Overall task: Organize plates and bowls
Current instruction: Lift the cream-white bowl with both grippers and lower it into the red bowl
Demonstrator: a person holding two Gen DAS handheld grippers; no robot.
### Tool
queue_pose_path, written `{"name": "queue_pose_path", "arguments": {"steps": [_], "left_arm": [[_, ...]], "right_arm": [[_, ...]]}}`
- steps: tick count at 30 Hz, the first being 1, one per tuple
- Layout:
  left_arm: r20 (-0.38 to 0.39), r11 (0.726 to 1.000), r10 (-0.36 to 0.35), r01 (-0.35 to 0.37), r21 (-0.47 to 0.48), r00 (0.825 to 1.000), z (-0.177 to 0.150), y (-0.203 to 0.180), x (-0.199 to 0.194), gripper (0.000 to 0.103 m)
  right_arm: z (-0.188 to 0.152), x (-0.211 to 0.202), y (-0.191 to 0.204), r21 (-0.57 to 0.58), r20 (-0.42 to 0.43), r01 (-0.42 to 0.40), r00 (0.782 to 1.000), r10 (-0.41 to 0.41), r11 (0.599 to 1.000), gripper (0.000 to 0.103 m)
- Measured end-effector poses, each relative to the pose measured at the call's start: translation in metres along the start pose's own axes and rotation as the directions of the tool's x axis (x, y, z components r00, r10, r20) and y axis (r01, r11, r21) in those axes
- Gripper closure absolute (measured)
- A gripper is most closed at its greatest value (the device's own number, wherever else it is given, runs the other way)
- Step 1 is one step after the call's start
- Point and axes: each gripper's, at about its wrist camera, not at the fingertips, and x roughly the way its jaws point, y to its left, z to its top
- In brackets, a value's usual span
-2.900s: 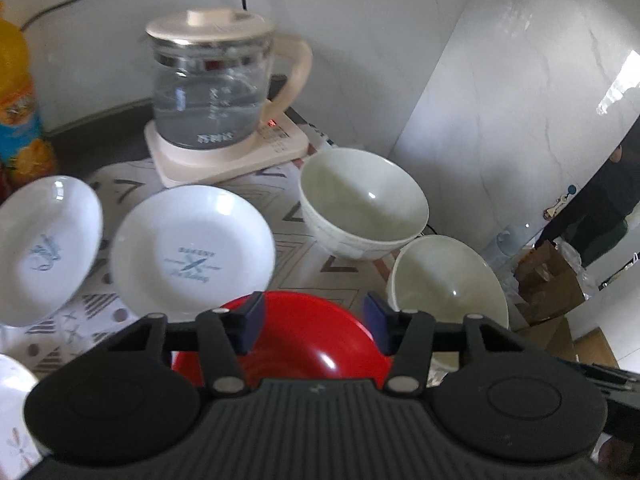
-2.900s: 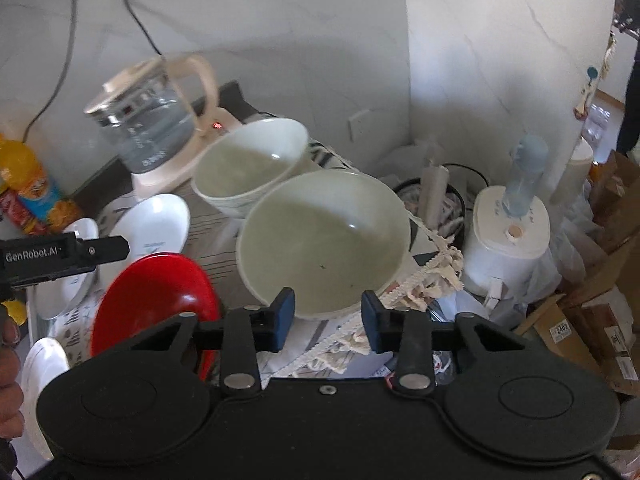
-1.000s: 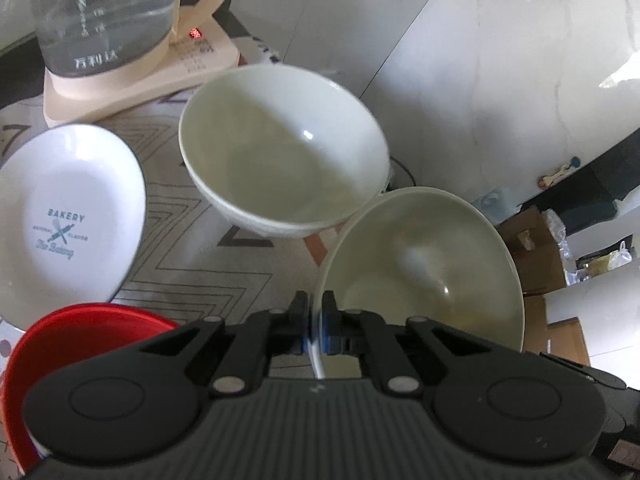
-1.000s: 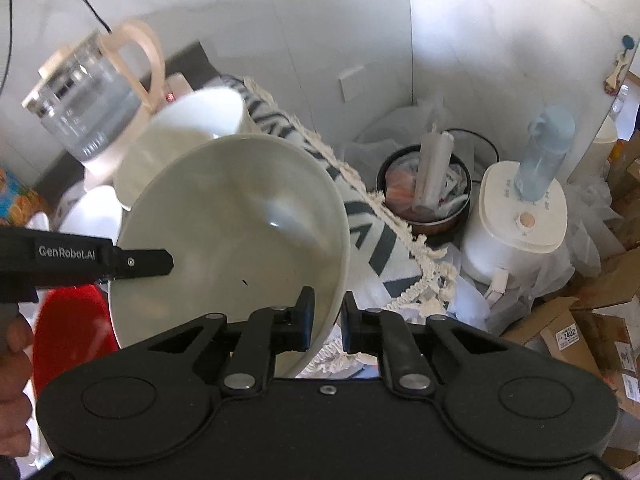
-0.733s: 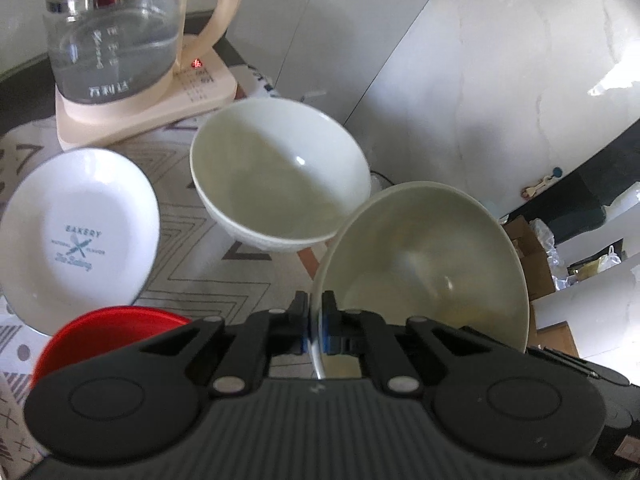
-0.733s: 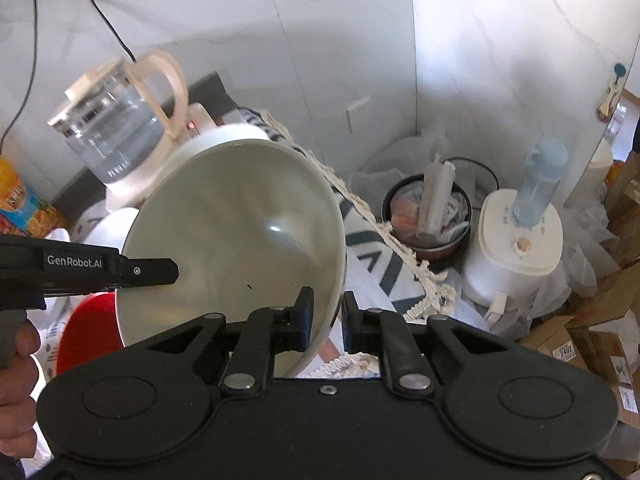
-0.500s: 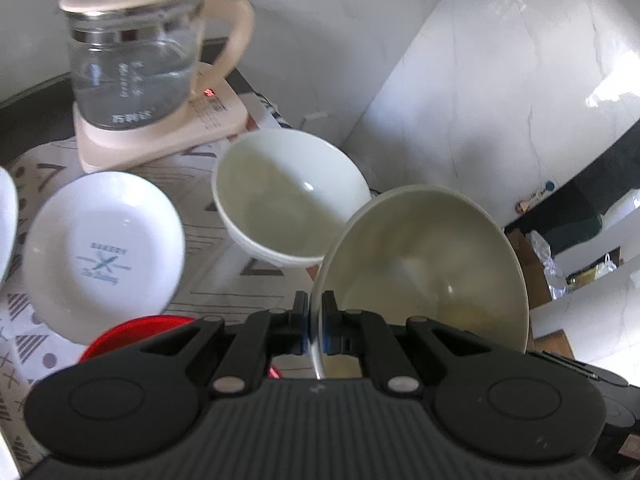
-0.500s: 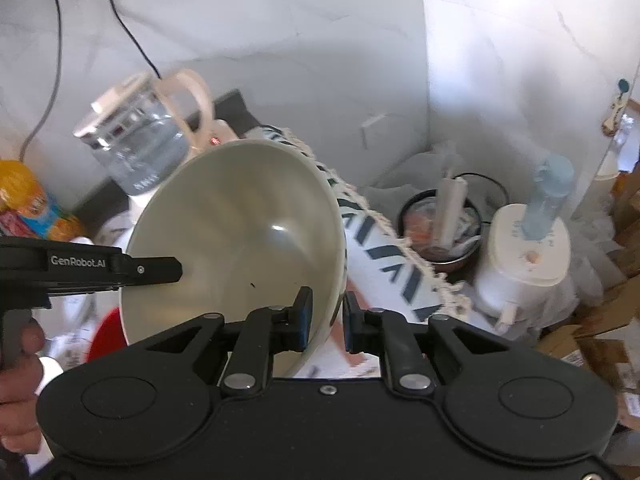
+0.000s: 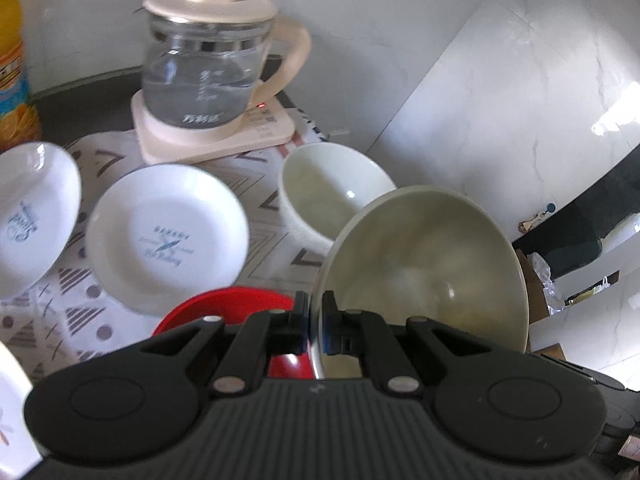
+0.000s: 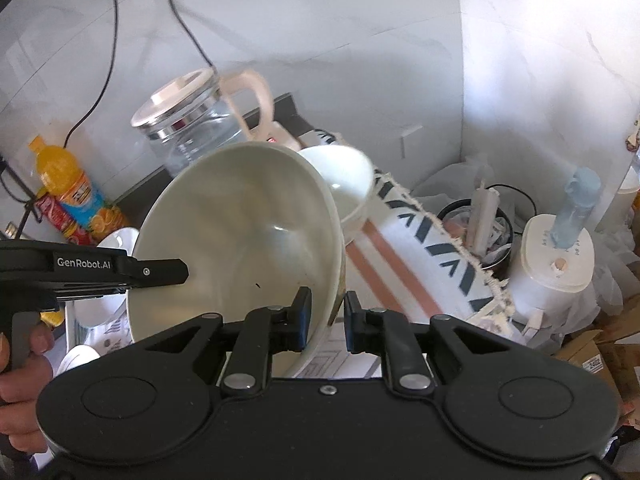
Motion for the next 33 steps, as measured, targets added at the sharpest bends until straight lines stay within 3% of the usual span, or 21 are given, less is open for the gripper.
{"name": "queue_pose_path", "arguments": {"steps": [16, 33], "left_arm": [[-0.025, 0.996, 0.046, -0.048, -0.08, 0.999, -0.036, 0.057, -0.022, 0.098], [-0.1, 0.976, 0.104, -0.121, -0.179, 0.99, -0.06, 0.087, -0.001, 0.098]], "right_arm": [[-0.038, 0.011, 0.048, -0.05, -0.079, -0.038, 0.996, 0.034, 0.998, 0.086], [-0.05, 0.043, 0.059, -0.113, -0.177, -0.067, 0.983, 0.046, 0.991, 0.086]]}}
